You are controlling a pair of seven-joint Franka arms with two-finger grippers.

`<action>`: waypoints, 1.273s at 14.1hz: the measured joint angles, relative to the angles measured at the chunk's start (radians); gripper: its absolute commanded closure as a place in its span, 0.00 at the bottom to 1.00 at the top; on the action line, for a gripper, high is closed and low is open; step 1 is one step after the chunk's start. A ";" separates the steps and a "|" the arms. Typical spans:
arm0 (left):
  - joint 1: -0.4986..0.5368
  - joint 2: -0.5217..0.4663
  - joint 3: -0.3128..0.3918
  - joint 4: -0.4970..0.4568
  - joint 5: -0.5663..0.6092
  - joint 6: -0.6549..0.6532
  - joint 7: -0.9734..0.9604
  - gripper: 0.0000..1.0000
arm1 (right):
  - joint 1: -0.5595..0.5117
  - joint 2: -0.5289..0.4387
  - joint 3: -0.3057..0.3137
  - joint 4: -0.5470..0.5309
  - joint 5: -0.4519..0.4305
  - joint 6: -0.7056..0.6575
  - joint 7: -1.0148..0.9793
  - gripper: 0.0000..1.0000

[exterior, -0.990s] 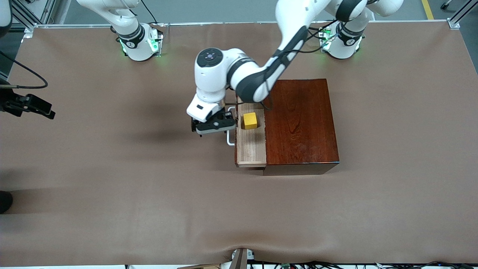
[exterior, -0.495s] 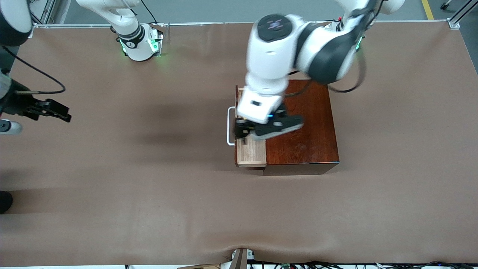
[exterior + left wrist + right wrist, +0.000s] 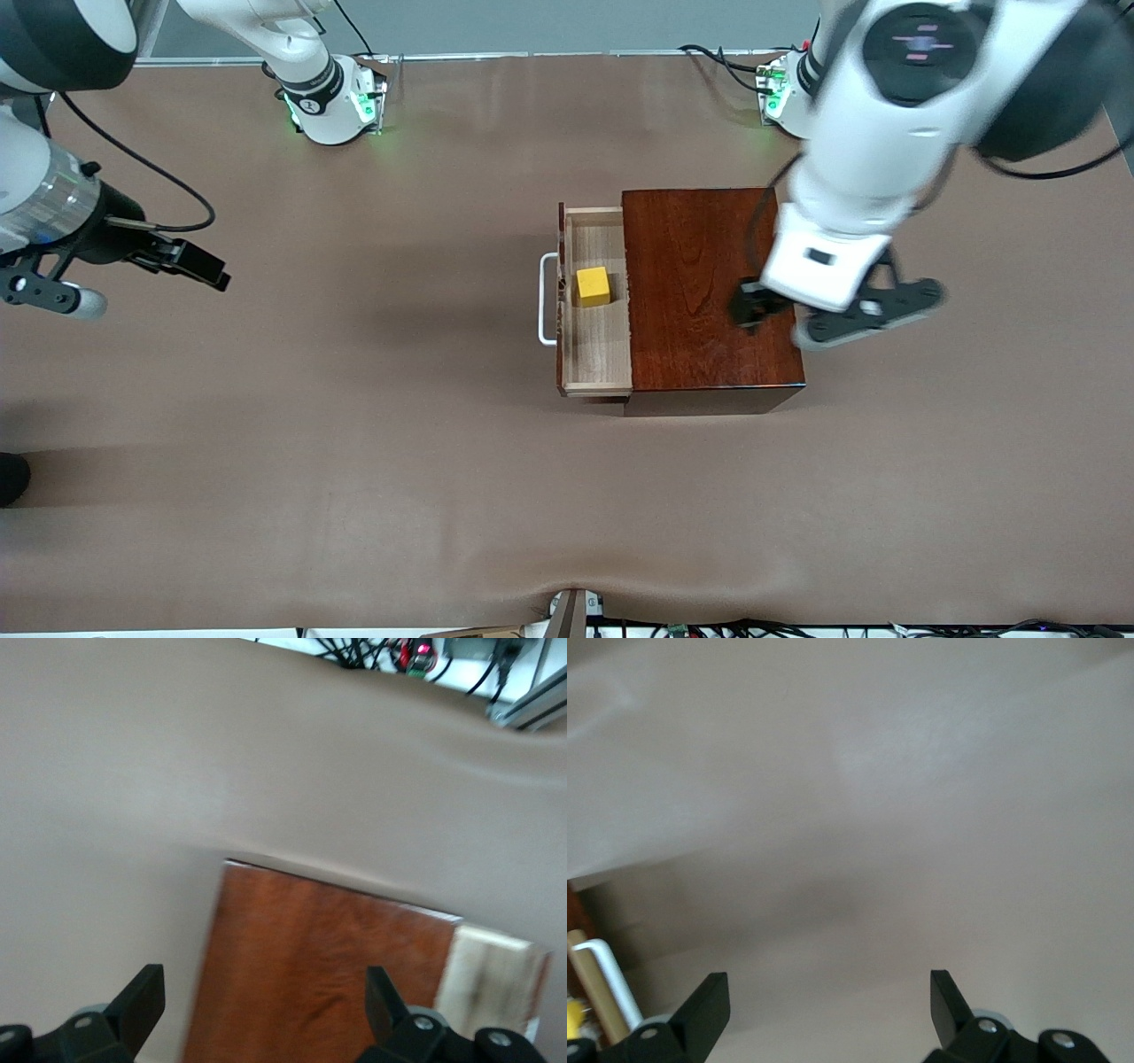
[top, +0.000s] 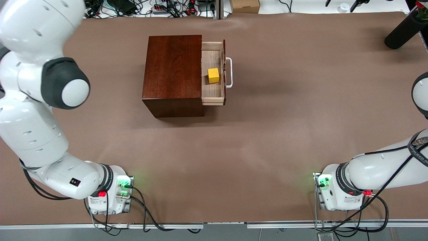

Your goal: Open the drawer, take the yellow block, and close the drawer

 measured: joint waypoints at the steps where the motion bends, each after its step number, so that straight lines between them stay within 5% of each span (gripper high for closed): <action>1: 0.029 -0.010 0.000 -0.001 -0.004 -0.027 0.059 0.00 | 0.000 0.000 -0.002 0.000 0.044 -0.008 0.027 0.00; 4: 0.121 -0.034 0.000 -0.002 -0.010 -0.070 0.208 0.00 | -0.003 0.000 -0.009 0.001 0.141 -0.019 0.105 0.00; 8: 0.281 -0.076 0.001 -0.031 -0.083 -0.119 0.420 0.00 | 0.009 0.000 -0.005 0.001 0.159 -0.035 0.291 0.00; 12: 0.315 -0.165 -0.002 -0.156 -0.098 -0.119 0.453 0.00 | 0.092 0.001 0.000 0.001 0.162 -0.037 0.536 0.00; 18: 0.341 -0.335 -0.001 -0.403 -0.098 -0.026 0.539 0.00 | 0.152 0.001 0.000 0.005 0.162 0.046 0.569 0.00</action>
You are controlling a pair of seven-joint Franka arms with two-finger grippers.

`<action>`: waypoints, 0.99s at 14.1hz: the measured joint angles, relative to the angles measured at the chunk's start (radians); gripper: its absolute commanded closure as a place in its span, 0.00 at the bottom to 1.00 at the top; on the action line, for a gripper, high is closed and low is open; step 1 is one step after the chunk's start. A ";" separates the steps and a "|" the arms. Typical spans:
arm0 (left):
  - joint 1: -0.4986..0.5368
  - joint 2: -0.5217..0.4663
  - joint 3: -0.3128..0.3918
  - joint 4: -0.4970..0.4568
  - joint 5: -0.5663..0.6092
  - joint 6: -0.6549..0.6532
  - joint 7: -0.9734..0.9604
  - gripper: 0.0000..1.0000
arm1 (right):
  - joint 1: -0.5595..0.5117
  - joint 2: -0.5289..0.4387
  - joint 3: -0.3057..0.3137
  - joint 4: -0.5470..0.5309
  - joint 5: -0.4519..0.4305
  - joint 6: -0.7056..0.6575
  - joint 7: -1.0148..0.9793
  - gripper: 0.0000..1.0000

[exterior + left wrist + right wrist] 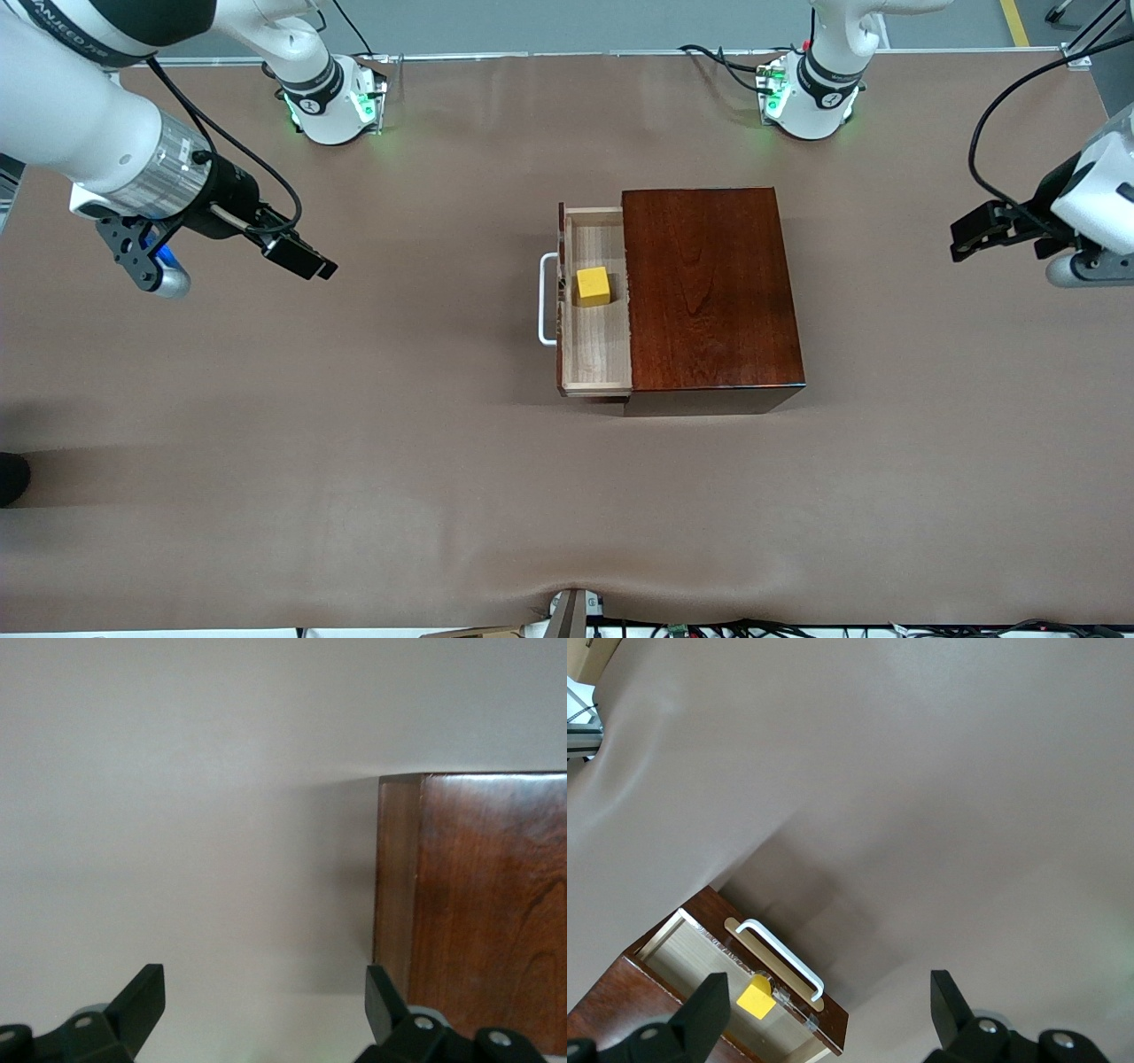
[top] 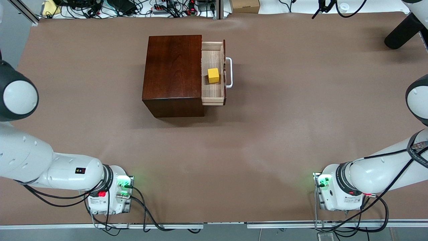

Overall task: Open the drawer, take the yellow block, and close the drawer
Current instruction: 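Move the right gripper over the yellow cube in the drawer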

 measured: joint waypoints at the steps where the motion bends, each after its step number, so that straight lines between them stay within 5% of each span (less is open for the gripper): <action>1: 0.002 -0.026 0.000 -0.042 0.000 0.020 0.003 0.00 | 0.017 0.001 0.000 0.000 0.000 0.000 0.032 0.00; 6: 0.038 -0.169 -0.029 -0.247 0.000 0.107 0.003 0.00 | 0.114 0.034 0.002 -0.001 0.000 0.007 0.292 0.00; 14: 0.074 -0.185 -0.056 -0.238 0.000 0.092 0.000 0.00 | 0.291 0.127 0.002 -0.001 -0.016 0.017 0.578 0.00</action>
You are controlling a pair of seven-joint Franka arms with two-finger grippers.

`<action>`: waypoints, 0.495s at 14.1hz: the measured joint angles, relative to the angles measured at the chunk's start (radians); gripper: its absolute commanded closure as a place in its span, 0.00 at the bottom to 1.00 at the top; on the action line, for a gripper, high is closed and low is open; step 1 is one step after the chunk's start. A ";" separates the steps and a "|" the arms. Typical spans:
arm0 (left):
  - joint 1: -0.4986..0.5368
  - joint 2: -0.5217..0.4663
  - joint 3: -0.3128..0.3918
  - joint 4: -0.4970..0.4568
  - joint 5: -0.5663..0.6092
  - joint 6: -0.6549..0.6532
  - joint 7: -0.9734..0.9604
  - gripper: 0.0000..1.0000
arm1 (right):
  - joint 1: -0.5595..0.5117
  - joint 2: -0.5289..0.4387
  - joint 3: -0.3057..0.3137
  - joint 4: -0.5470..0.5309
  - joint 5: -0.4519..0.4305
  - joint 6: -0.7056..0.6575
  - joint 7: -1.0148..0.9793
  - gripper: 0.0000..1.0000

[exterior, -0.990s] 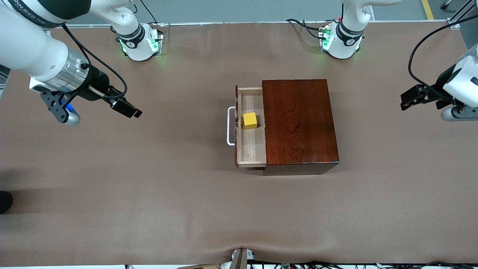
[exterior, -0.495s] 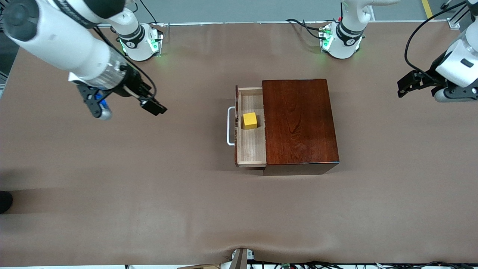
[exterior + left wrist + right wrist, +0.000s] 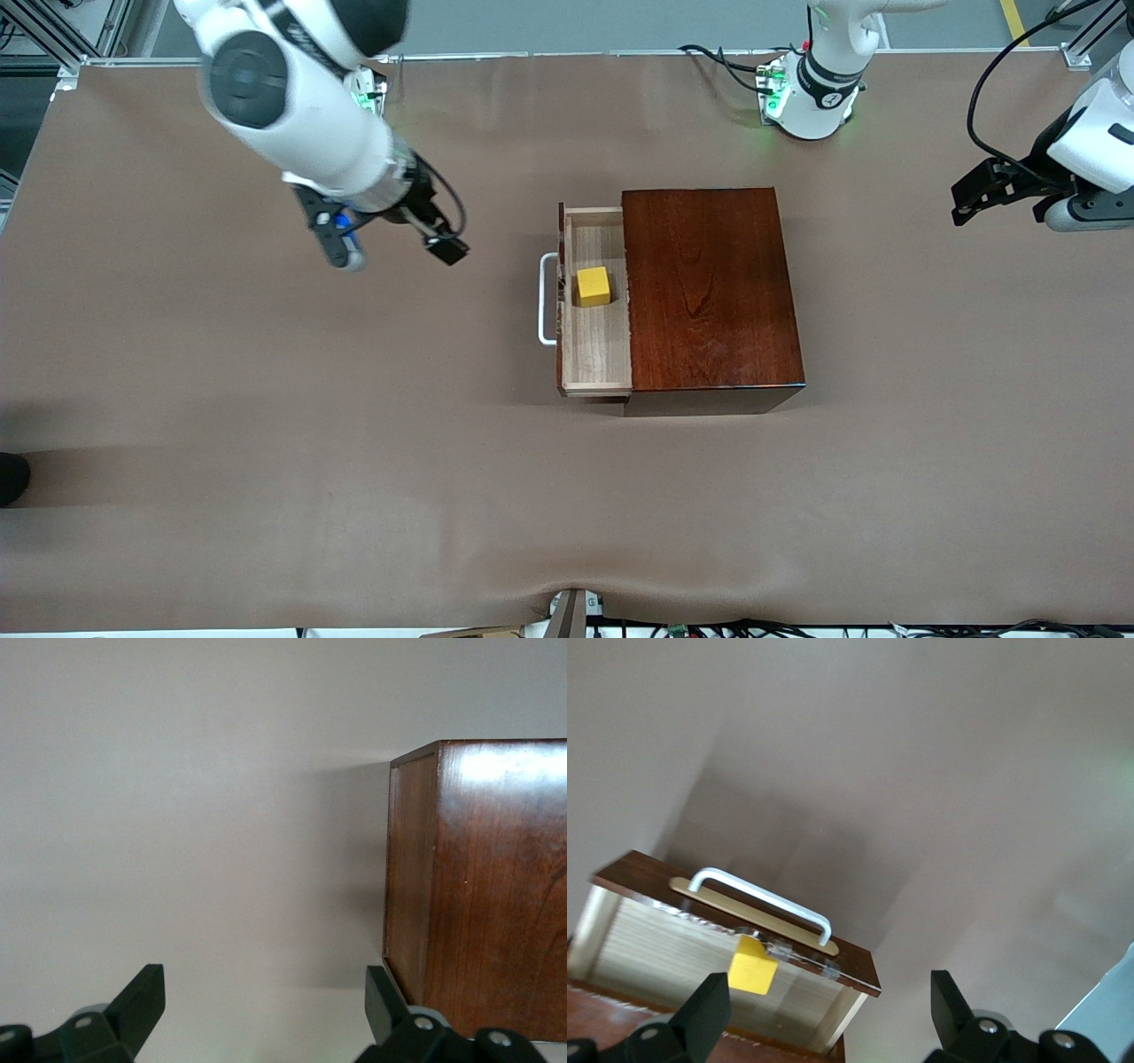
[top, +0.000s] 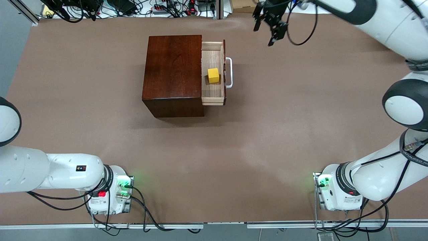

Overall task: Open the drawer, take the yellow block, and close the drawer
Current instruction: 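Move the right gripper over the yellow cube in the drawer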

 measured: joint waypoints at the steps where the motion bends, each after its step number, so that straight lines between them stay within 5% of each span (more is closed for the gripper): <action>1: 0.002 0.000 0.001 0.003 0.000 -0.018 0.000 0.00 | 0.025 0.017 0.000 0.000 -0.006 0.018 0.029 0.00; 7: 0.005 0.000 0.006 0.020 0.000 -0.042 -0.003 0.00 | 0.149 0.119 0.000 0.000 -0.075 0.203 0.234 0.00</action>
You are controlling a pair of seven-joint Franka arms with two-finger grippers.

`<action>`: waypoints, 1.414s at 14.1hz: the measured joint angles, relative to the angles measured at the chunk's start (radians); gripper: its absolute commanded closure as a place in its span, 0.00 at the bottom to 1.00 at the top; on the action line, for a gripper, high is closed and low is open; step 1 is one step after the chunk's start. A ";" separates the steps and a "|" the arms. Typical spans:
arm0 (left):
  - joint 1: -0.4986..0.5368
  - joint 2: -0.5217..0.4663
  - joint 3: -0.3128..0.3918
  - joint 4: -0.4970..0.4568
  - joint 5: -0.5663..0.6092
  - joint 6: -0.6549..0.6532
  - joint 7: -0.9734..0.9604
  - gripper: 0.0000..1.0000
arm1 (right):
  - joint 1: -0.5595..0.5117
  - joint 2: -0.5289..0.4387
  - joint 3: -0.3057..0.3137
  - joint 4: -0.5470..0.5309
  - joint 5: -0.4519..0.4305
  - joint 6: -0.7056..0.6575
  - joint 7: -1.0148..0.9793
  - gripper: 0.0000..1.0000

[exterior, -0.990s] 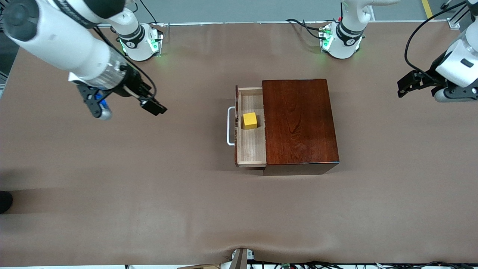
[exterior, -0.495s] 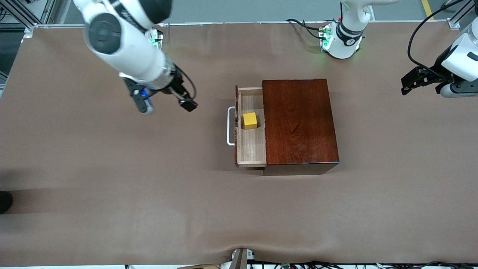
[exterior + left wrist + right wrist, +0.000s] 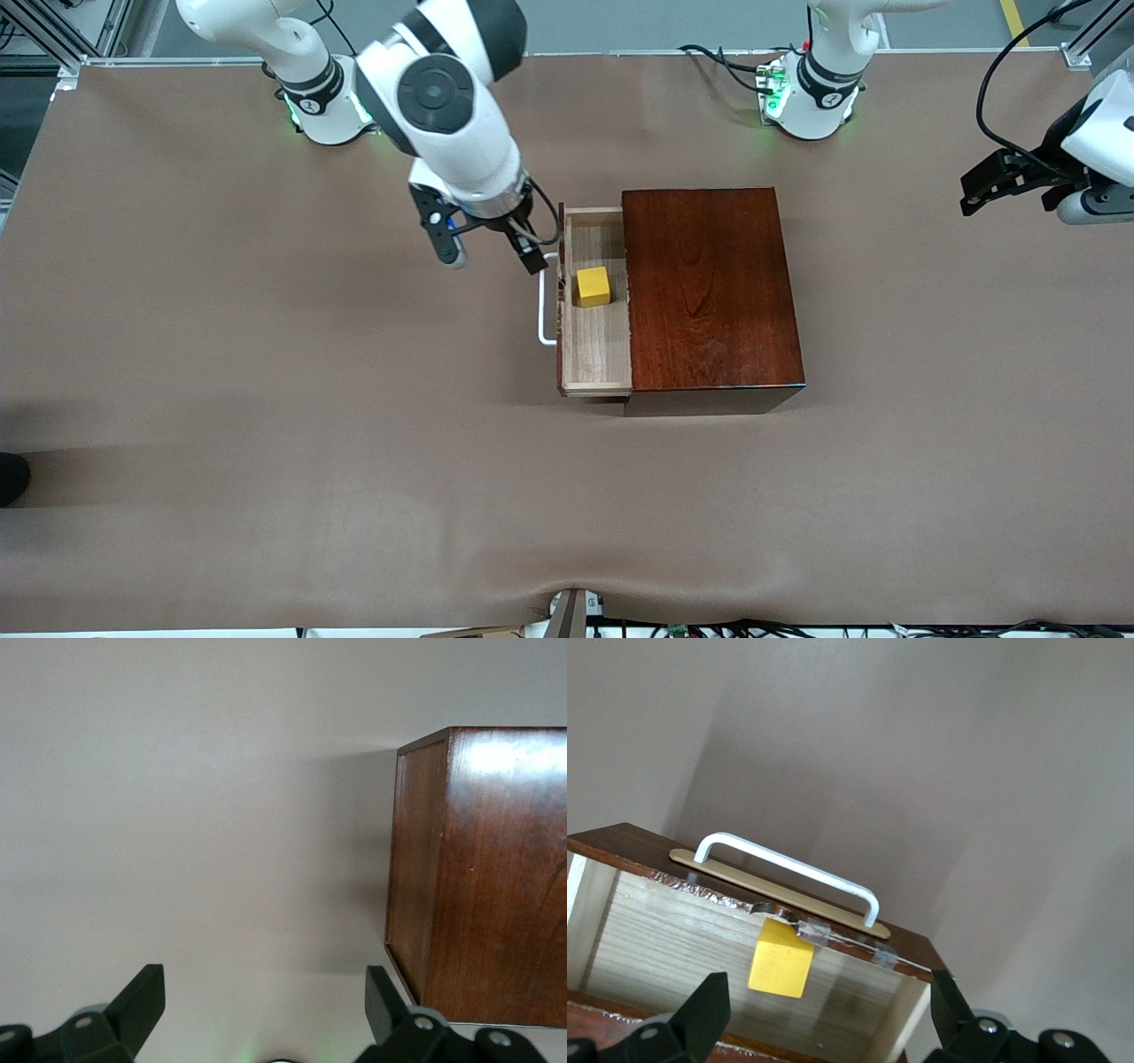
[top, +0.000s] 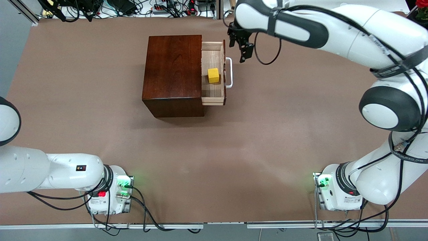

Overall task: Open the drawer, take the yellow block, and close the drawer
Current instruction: 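Move the right gripper over the yellow cube in the drawer, then lower the right gripper and close it on the yellow cube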

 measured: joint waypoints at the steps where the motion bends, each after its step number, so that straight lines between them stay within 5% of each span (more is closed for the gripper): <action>1: 0.000 0.000 0.000 0.001 0.000 0.000 0.000 0.00 | 0.000 0.008 -0.002 0.001 0.000 0.006 0.004 0.00; 20: 0.000 0.001 -0.007 0.003 -0.063 -0.011 -0.004 0.00 | 0.110 0.256 -0.003 0.084 -0.009 0.215 0.199 0.00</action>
